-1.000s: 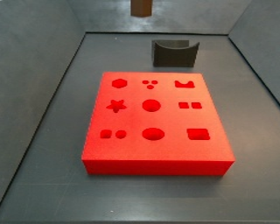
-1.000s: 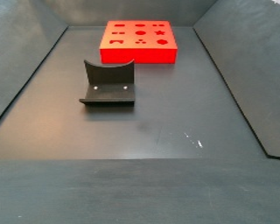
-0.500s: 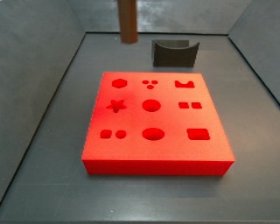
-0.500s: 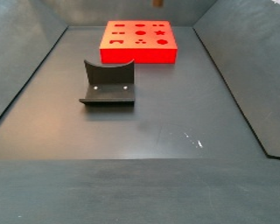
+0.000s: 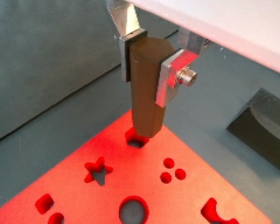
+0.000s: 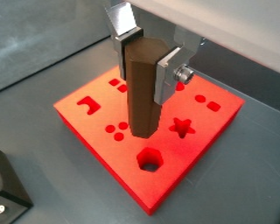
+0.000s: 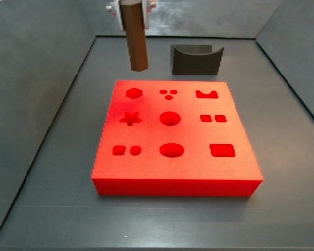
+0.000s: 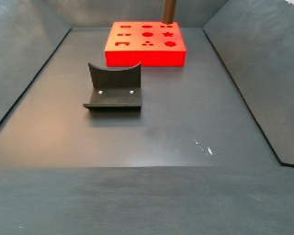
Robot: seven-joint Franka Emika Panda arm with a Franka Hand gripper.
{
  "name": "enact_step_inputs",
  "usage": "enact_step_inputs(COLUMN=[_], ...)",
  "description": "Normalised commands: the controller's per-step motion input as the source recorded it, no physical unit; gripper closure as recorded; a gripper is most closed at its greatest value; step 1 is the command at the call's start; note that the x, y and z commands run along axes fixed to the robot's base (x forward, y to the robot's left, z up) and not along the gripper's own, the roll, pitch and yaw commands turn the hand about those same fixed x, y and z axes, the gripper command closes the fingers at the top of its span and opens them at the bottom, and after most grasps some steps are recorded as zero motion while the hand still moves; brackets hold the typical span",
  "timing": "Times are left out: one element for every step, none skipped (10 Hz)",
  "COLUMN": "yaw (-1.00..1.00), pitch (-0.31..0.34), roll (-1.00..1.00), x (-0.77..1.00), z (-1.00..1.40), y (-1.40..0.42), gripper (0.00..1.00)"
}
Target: Insert the hexagon object.
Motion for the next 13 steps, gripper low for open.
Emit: enact_step_inputs(yaw=[-0.01, -0.08, 0.0, 0.0, -0.01, 0.0, 0.0, 0.0, 0.03, 0.03, 0.0, 0.0, 0.0], pitch=[0.333, 0.296, 0.0, 0.031, 0.033, 0.019, 0.0, -0.037, -0.154, -0.189, -0.131, -0.179, -0.139], roll=[0.01, 0.0, 0.0, 0.01, 0.06, 0.07, 0.07, 0.05, 0.11, 0.13, 0.07, 0.02, 0.0], x=[0.27, 0.0, -0.02, 0.0, 0.0, 0.0, 0.0, 0.09, 0.05, 0.0, -0.06, -0.12, -0.1], z=[-0.54, -0.5, 0.0, -0.11, -0.17, -0.17, -0.27, -0.38, -0.43, -0.31, -0.14, -0.12, -0.13], y=[0.0, 0.0, 0.0, 0.0, 0.0, -0.01, 0.01, 0.2, 0.09, 0.0, -0.02, -0.03, 0.0], gripper=[1.0, 1.0, 1.0, 1.0, 1.0, 1.0, 1.0, 1.0, 1.0, 1.0, 1.0, 1.0, 1.0])
